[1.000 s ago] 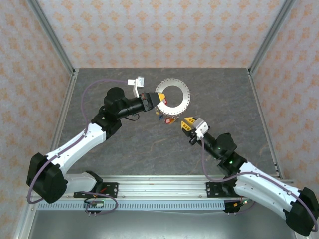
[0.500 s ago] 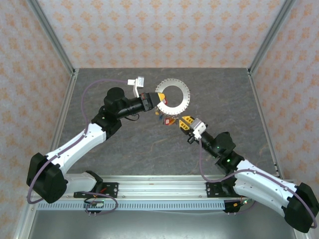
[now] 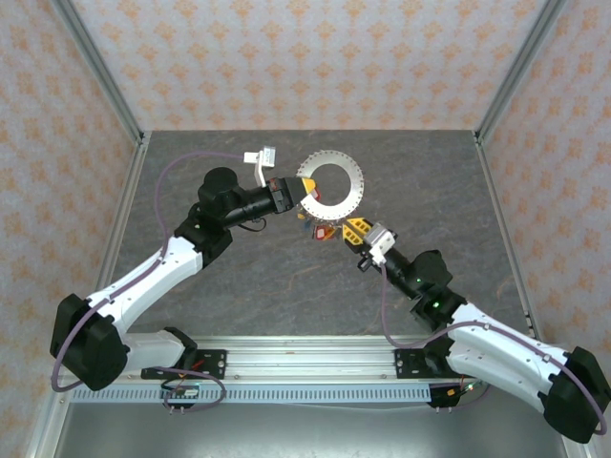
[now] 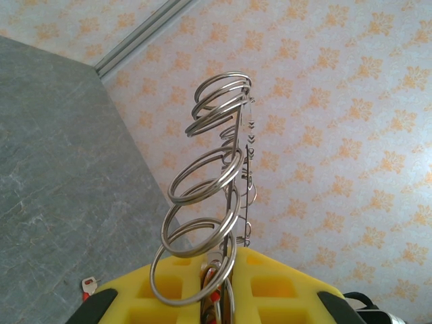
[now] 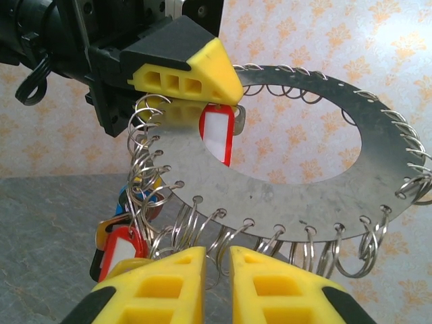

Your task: Put the keys on the keyring

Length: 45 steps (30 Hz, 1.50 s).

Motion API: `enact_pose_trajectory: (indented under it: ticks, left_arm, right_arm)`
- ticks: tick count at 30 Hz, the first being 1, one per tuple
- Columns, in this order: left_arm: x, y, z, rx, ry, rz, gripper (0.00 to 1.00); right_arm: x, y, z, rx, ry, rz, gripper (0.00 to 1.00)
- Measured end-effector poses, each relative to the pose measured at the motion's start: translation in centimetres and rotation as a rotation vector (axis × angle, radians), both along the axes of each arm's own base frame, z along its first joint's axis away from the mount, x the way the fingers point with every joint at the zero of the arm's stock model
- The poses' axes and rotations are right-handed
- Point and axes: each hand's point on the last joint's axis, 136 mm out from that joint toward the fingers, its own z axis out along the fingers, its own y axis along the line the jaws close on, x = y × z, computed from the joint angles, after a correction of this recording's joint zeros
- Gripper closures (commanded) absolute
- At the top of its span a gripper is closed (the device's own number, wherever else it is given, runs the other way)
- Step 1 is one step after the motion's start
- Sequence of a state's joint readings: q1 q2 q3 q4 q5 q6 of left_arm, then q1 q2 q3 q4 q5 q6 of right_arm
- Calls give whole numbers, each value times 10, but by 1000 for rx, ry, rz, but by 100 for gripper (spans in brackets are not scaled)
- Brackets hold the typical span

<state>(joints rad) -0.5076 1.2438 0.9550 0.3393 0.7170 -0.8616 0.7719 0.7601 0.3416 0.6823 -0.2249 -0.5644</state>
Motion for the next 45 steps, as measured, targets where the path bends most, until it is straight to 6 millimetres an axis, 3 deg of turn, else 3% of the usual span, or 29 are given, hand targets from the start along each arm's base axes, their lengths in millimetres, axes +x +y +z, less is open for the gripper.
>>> enact_pose_trajectory:
  ticks: [11, 28, 45]
  left_arm:
    - [-2, 1, 2, -2, -3, 0, 100]
    - [-2, 2, 2, 0, -1, 3, 100]
    - [-2, 2, 2, 0, -1, 4, 100]
  right_arm:
    - [3, 2, -5, -28, -3, -4, 87]
    - [8, 3, 0, -30, -15, -27, 79]
    - [14, 1, -2, -31, -12, -59, 85]
